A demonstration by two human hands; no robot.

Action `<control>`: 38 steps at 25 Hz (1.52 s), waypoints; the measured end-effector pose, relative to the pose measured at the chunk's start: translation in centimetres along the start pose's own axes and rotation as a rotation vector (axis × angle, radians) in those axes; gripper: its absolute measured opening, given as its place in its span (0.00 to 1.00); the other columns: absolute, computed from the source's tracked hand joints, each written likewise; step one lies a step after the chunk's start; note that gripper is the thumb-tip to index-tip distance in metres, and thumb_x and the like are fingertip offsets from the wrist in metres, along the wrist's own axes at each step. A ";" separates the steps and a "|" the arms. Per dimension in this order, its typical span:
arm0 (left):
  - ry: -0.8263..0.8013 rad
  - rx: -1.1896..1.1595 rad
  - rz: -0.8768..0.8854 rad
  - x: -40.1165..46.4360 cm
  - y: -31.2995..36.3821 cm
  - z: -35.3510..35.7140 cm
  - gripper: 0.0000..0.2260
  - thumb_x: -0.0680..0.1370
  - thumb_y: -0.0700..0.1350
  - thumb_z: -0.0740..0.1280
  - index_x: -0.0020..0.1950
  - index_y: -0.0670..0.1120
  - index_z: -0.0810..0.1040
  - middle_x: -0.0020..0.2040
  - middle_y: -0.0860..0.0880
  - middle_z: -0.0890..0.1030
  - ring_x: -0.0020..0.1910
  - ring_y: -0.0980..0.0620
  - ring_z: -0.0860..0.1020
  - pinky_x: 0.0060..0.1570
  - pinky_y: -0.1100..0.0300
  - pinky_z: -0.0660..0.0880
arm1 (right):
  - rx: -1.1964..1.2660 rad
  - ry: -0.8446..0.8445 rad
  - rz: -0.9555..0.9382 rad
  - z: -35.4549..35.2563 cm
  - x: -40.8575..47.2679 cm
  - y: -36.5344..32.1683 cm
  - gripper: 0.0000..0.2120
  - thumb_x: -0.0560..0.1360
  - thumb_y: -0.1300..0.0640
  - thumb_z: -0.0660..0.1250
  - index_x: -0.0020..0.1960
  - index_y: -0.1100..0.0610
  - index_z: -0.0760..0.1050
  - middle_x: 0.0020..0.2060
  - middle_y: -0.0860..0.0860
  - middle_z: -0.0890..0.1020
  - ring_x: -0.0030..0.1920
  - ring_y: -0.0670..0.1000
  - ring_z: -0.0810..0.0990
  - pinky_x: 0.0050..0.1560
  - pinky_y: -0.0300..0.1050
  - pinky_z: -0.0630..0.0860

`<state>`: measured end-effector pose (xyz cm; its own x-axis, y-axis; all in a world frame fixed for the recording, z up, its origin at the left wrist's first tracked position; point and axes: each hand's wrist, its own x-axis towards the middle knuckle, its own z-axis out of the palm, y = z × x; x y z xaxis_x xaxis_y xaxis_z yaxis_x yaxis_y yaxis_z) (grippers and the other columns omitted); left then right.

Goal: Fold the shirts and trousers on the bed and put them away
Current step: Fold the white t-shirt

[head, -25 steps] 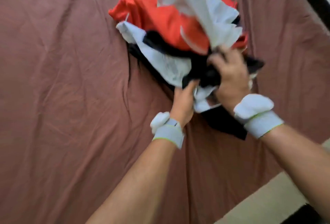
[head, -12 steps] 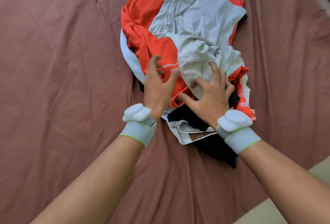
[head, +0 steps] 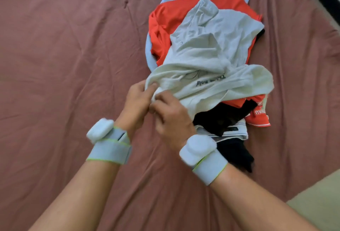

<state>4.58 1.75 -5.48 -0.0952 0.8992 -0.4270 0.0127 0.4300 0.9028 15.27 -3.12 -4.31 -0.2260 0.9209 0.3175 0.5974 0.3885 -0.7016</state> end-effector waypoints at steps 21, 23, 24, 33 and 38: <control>0.965 -0.158 -0.307 -20.5 -21.3 -49.6 0.09 0.76 0.50 0.66 0.52 0.50 0.82 0.47 0.51 0.82 0.48 0.48 0.81 0.45 0.53 0.77 | -0.378 -1.063 -0.060 21.7 -20.4 -18.8 0.16 0.71 0.59 0.66 0.58 0.57 0.71 0.54 0.56 0.74 0.53 0.61 0.76 0.47 0.54 0.70; 0.956 -0.202 -0.358 -20.1 -21.0 -50.4 0.13 0.78 0.51 0.63 0.60 0.50 0.79 0.47 0.54 0.80 0.44 0.53 0.80 0.37 0.57 0.75 | -0.544 -0.755 0.000 22.2 -18.0 -15.3 0.22 0.66 0.55 0.72 0.58 0.57 0.72 0.55 0.55 0.74 0.54 0.60 0.75 0.45 0.54 0.72; 0.930 -0.226 -0.379 -20.0 -20.8 -49.9 0.12 0.81 0.50 0.61 0.62 0.52 0.76 0.47 0.57 0.78 0.43 0.57 0.78 0.35 0.60 0.73 | -0.641 -0.728 0.067 22.0 -16.8 -13.6 0.27 0.65 0.52 0.74 0.62 0.56 0.70 0.58 0.55 0.72 0.57 0.59 0.73 0.47 0.55 0.73; 0.642 -0.335 -0.345 -20.2 -24.0 -38.8 0.11 0.75 0.40 0.73 0.56 0.42 0.80 0.57 0.42 0.83 0.54 0.47 0.82 0.55 0.56 0.77 | -0.043 -1.050 0.597 23.8 -18.1 -17.4 0.24 0.72 0.63 0.65 0.67 0.55 0.67 0.51 0.51 0.77 0.52 0.54 0.78 0.52 0.44 0.73; 0.899 0.336 -0.364 -21.6 -22.4 -43.8 0.28 0.71 0.46 0.73 0.69 0.42 0.70 0.66 0.41 0.74 0.66 0.40 0.71 0.66 0.50 0.68 | -0.212 -1.562 0.421 26.6 -21.7 -23.0 0.20 0.74 0.48 0.69 0.61 0.55 0.71 0.56 0.56 0.81 0.54 0.57 0.81 0.54 0.48 0.77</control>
<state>-37.25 -30.83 -14.18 -0.8576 0.3764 -0.3504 0.0988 0.7893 0.6061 -14.04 -31.20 -12.01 -0.4659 0.1402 -0.8737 0.8741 0.2263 -0.4298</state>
